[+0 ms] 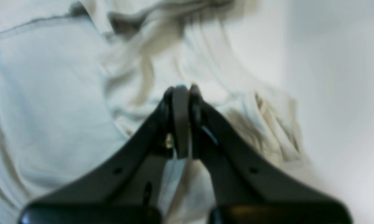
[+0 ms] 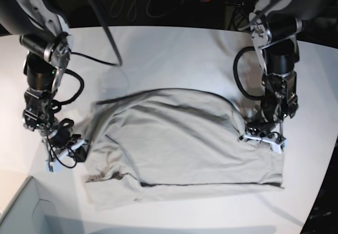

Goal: Layout the t-shirt on the table in an organized manner, then fold the t-shirt properly
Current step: 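Lay the unfolded shirt flat, both grippers dragging its edge outward, then pull the shirt's collar edge taut with both grippers, smoothing it, then regrasp the shirt body with both grippers and drag it flatter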

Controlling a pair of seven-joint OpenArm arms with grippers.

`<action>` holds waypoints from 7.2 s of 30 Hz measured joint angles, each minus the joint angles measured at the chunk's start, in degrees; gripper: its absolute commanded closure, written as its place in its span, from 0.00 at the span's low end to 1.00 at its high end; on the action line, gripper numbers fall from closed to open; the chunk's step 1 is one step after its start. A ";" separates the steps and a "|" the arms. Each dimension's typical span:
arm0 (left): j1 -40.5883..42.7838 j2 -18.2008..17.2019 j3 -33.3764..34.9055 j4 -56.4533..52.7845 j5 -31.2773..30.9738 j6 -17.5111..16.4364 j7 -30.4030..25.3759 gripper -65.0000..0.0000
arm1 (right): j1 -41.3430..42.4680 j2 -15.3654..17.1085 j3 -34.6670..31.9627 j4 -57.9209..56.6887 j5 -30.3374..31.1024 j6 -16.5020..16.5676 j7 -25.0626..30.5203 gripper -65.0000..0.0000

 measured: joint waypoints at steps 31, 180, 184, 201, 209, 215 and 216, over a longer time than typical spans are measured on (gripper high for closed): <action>27.17 4.00 -20.70 49.22 0.24 -0.90 28.15 1.00 | -50.82 -15.63 8.57 70.18 4.44 0.33 -17.73 1.00; 17.42 -5.27 -10.95 16.22 -2.75 -2.45 7.30 0.79 | -17.62 -9.01 5.03 31.45 -8.04 0.07 -8.09 0.90; 17.46 -5.29 -10.93 16.22 -2.73 -2.45 7.30 0.79 | -13.55 -4.72 3.15 19.21 -8.59 0.02 -7.85 0.90; 18.16 -5.29 -10.93 16.22 -2.99 -2.51 6.23 0.79 | -4.76 4.85 1.44 -5.73 -8.04 -12.41 5.79 0.91; 18.62 -5.22 -10.88 18.03 -2.64 -2.43 7.93 0.79 | -13.62 0.20 1.90 15.06 -8.61 -16.68 4.37 0.91; 21.27 -4.81 -10.93 26.88 -4.44 -0.24 16.65 0.79 | -17.49 -4.85 1.33 27.91 -8.13 -11.47 4.94 0.91; 22.08 -4.79 -10.93 28.85 -7.39 -0.42 17.00 0.79 | -18.08 -5.44 1.51 28.52 -8.15 -9.88 4.76 0.91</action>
